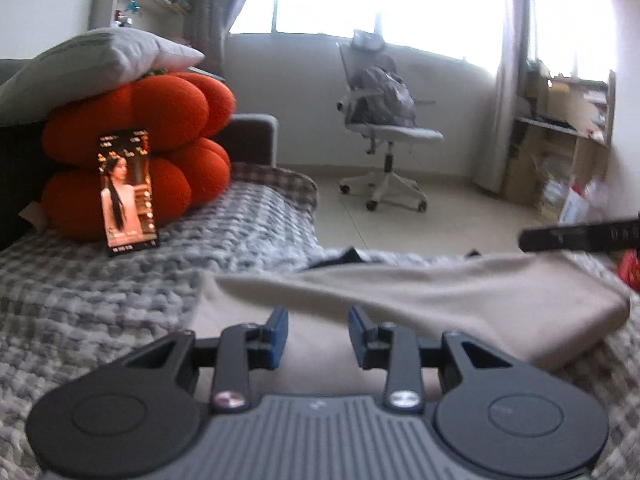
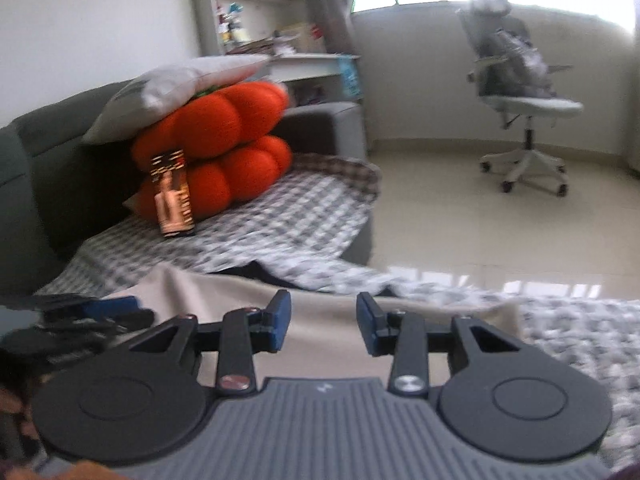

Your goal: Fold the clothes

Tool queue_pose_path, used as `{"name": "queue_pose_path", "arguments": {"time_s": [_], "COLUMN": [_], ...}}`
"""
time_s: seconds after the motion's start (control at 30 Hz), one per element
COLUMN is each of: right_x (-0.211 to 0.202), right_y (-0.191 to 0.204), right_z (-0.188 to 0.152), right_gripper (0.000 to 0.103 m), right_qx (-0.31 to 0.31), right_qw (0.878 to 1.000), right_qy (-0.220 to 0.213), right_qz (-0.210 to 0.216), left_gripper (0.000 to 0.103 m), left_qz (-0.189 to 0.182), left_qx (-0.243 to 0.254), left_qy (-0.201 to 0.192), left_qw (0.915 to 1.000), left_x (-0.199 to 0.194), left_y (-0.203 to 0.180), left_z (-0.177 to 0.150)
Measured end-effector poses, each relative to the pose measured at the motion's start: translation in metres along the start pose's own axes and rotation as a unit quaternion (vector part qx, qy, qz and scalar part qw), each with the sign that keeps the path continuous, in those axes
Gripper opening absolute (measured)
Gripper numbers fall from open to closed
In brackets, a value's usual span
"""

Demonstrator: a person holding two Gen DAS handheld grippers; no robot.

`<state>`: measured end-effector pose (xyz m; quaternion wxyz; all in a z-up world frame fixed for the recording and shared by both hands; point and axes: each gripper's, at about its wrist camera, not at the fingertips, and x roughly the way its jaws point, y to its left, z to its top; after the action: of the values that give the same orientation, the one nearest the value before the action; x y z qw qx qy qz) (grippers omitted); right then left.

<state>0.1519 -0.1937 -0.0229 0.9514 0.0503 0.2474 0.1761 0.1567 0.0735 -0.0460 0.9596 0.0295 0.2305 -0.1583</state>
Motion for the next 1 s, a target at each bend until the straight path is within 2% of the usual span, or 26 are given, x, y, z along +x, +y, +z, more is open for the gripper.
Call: {"name": "queue_pose_path", "arguments": {"time_s": [0.13, 0.5, 0.57, 0.73, 1.0], "right_x": [0.008, 0.029, 0.033, 0.046, 0.069], "right_y": [0.012, 0.044, 0.053, 0.068, 0.08], "right_z": [-0.003, -0.011, -0.012, -0.015, -0.015], "right_gripper": [0.04, 0.04, 0.038, 0.024, 0.019], "right_qx": [0.003, -0.009, -0.016, -0.023, -0.031], "right_qw": [0.999, 0.996, 0.995, 0.99, 0.988], "right_qy": [0.02, 0.058, 0.065, 0.087, 0.105], "right_qz": [0.025, 0.068, 0.078, 0.105, 0.113], "left_gripper": [0.034, 0.033, 0.033, 0.033, 0.033], "left_qz": [-0.004, -0.014, -0.016, -0.023, -0.04], "left_qx": [0.023, 0.032, 0.027, 0.012, -0.013], "left_qy": [0.007, -0.002, -0.004, -0.009, -0.011], "left_qw": [0.9997, 0.9994, 0.9995, 0.9996, 0.9991], "left_x": [-0.002, -0.01, -0.011, -0.013, -0.017], "left_y": [-0.005, -0.005, -0.004, -0.001, 0.007], "left_z": [-0.01, -0.028, -0.029, -0.032, -0.034]}}
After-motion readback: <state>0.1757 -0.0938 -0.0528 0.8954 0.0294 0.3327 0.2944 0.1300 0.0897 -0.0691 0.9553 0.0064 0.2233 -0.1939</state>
